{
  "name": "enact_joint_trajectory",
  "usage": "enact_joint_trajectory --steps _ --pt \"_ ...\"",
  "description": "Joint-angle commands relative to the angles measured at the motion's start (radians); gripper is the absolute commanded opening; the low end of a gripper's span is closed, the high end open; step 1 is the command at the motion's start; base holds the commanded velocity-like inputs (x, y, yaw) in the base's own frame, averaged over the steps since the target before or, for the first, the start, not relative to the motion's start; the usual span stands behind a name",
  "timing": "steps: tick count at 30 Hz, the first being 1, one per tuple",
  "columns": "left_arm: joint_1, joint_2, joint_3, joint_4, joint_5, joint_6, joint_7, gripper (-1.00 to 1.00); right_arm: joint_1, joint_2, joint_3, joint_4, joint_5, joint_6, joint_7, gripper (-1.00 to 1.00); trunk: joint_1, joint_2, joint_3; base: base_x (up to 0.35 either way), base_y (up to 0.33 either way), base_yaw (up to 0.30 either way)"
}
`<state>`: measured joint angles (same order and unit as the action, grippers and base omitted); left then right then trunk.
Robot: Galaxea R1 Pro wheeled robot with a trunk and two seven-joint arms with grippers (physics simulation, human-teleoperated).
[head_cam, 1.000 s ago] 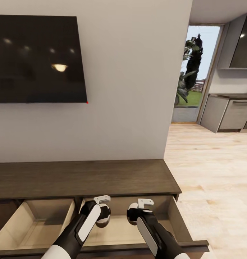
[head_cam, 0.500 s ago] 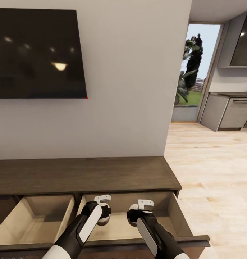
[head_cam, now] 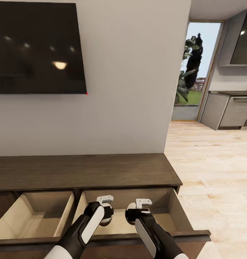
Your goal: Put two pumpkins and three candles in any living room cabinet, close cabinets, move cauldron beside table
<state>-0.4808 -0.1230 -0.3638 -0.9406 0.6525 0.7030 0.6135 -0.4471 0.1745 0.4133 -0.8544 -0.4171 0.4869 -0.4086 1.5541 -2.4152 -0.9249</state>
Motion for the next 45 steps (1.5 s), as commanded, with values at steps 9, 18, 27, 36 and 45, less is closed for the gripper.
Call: enact_joint_trajectory --steps 9,18,27,36,45 --pt "-0.001 0.002 -0.003 -0.001 0.009 0.001 0.012 -1.00 -0.001 0.000 0.005 0.000 -0.008 0.001 -0.010 -1.00 0.034 -0.064 -0.029 0.000 0.000 0.000" --pt "-0.001 0.002 -0.002 -0.002 0.013 0.001 0.011 -1.00 -0.001 0.000 0.006 0.000 -0.008 0.001 -0.010 -1.00 0.047 -0.085 -0.050 0.000 0.000 0.000" --pt "-0.001 0.002 -0.002 -0.001 0.016 0.001 0.007 -1.00 -0.001 0.000 0.006 0.000 -0.008 0.001 -0.010 -1.00 0.047 -0.085 -0.050 0.023 0.000 0.000" --pt "-0.001 0.002 -0.003 -0.001 0.017 0.001 0.006 -1.00 -0.001 0.000 0.006 0.000 -0.008 0.001 -0.010 -1.00 0.047 -0.085 -0.050 0.109 0.000 0.000" --pt "-0.001 0.003 -0.002 -0.001 0.014 0.001 0.007 -1.00 -0.001 0.000 0.006 0.000 -0.008 0.001 -0.010 -1.00 0.047 -0.085 -0.050 0.031 0.000 0.000"
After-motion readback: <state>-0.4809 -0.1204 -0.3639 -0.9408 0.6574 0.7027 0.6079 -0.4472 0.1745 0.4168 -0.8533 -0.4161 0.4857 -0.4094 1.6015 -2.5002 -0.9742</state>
